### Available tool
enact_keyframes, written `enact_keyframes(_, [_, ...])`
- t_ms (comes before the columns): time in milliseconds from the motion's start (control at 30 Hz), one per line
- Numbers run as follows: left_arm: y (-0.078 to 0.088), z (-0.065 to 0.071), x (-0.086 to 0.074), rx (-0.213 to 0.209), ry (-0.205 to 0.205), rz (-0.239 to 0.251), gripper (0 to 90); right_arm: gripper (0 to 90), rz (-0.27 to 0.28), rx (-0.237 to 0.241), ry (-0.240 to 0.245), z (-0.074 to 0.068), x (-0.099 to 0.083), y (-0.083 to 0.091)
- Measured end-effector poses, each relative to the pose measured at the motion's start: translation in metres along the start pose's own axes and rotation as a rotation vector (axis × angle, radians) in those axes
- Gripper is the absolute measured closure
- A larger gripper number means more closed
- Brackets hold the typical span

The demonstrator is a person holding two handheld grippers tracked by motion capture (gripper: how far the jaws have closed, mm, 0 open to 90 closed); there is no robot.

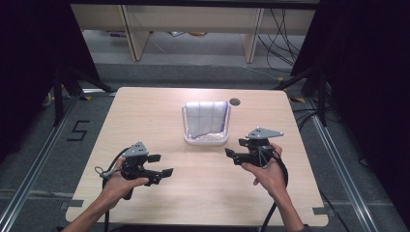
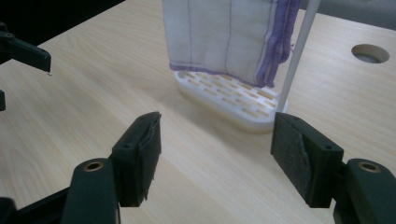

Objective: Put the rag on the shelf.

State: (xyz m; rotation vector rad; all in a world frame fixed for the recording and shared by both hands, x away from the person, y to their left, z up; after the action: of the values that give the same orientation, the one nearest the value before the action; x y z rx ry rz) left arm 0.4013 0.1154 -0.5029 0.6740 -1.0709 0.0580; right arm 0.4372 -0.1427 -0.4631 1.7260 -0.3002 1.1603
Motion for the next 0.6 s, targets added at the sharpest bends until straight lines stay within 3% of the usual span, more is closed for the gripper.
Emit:
enact_keyframes(167, [0.002, 0.002, -0.006, -0.006, -0.004, -0.005, 21.1, 31.5, 0.008, -0.007, 0.030, -0.004, -0.008, -0.001])
enact_keyframes(233, [0.002, 0.003, -0.008, -0.007, -0.005, -0.012, 21.0, 30.7, -0.010, 0.005, 0.008, -0.010, -0.014, 0.000])
enact_keyframes(267, [0.001, 0.003, -0.009, -0.002, -0.002, -0.006, 21.0, 30.3, -0.007, 0.003, 0.039, -0.009, -0.017, 0.000])
enact_keyframes(300, [0.001, 0.003, -0.011, 0.000, -0.003, -0.009, 21.0, 30.1, -0.025, 0.011, 0.012, -0.013, -0.021, 0.000])
enact_keyframes(367, [0.001, 0.005, -0.014, -0.007, 0.005, -0.011, 21.0, 29.6, -0.025, 0.010, 0.026, -0.014, -0.026, 0.000])
enact_keyframes(433, [0.002, 0.007, -0.018, -0.023, -0.013, -0.023, 21.0, 29.5, -0.026, 0.012, 0.038, -0.015, -0.034, 0.000])
enact_keyframes(533, [0.002, 0.009, -0.021, -0.020, -0.003, -0.022, 21.0, 28.5, -0.034, 0.028, 0.001, -0.021, -0.039, 0.000])
enact_keyframes(567, [0.002, 0.009, -0.023, -0.028, -0.011, -0.026, 21.0, 28.1, -0.034, 0.029, 0.023, -0.019, -0.041, -0.001])
enact_keyframes(600, [0.002, 0.009, -0.024, -0.020, -0.009, -0.025, 21.0, 28.0, -0.041, 0.030, 0.011, -0.021, -0.044, 0.000])
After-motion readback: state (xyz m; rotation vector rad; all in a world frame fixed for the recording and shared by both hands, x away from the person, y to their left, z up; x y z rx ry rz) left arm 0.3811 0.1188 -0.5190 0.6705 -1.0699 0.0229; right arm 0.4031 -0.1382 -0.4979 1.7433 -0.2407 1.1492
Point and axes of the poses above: each handheld gripper's, and its own axes: y roughly backward along the jaws, x roughly out of its top, z roughly to its right, the point moved 9 cm from there along -y, roughly forward along the jaws, and after that the axes turned 7 degrees about -x, right-handed, at the moved point
